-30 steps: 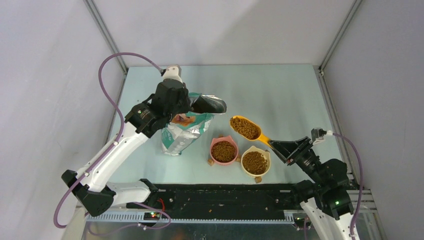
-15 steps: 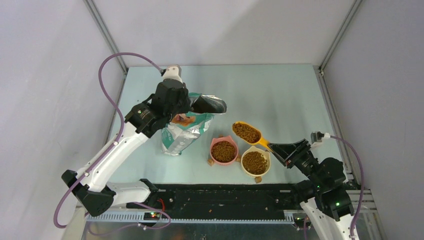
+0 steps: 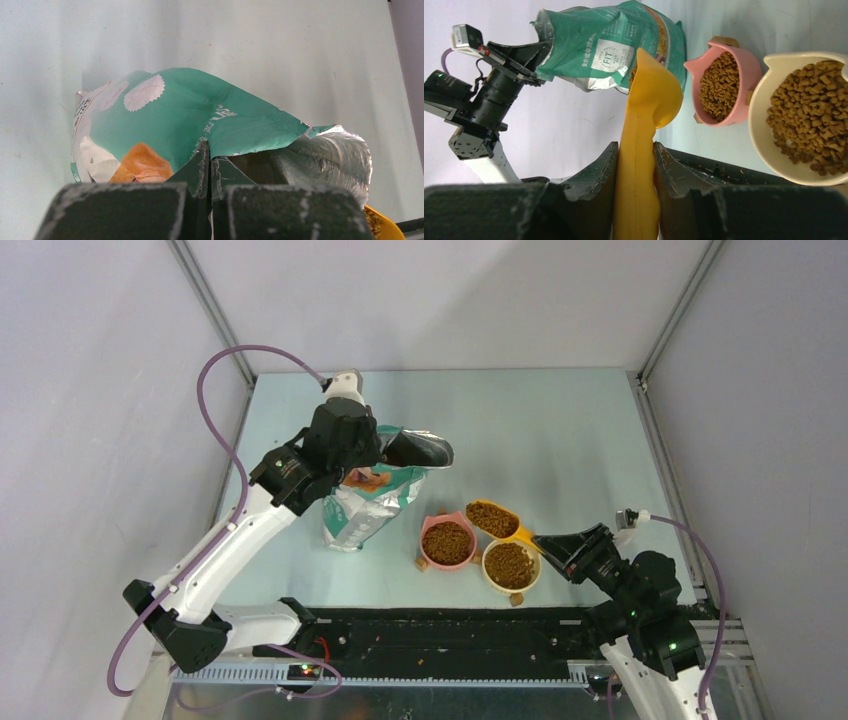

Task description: Serve the pet food

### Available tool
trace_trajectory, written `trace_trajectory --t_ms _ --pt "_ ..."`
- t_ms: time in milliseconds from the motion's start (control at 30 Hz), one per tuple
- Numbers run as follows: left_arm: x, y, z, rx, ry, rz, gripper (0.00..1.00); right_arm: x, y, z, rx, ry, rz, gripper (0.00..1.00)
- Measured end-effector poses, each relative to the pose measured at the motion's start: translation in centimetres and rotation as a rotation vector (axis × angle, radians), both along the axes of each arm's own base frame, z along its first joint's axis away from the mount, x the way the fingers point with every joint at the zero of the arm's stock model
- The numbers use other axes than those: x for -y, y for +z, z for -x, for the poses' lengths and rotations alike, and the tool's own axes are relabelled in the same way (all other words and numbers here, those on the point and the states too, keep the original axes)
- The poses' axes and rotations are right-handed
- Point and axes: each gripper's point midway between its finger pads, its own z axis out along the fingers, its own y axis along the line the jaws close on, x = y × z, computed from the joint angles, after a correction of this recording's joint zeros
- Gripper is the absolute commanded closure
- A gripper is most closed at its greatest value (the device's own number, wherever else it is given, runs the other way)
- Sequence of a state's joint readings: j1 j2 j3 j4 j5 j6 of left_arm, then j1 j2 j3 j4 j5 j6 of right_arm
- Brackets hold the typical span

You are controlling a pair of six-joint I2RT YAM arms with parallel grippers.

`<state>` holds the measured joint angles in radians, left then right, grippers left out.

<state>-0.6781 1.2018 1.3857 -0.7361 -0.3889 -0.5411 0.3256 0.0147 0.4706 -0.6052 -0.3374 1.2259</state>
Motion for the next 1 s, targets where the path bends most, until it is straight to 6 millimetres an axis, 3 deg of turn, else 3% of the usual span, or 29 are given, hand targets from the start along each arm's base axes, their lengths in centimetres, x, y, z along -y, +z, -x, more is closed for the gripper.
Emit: trace_trajectory --t_ms 367,567,1000 --pt "0.0 -0.1 0.0 -0.002 0.0 -0.001 1.0 0.0 -1.0 0.1 -0.033 0.004 0.015 1.0" --pt "0.1 -0.2 -0.1 -0.006 -0.001 -0.004 1.0 -0.3 -2.5 0.0 -0.068 0.021 0.023 1.0" --pt "0.1 -0.3 -0.1 -0.006 -0.001 -0.004 1.0 -0.4 -2.6 0.0 -0.066 0.028 0.025 1.0"
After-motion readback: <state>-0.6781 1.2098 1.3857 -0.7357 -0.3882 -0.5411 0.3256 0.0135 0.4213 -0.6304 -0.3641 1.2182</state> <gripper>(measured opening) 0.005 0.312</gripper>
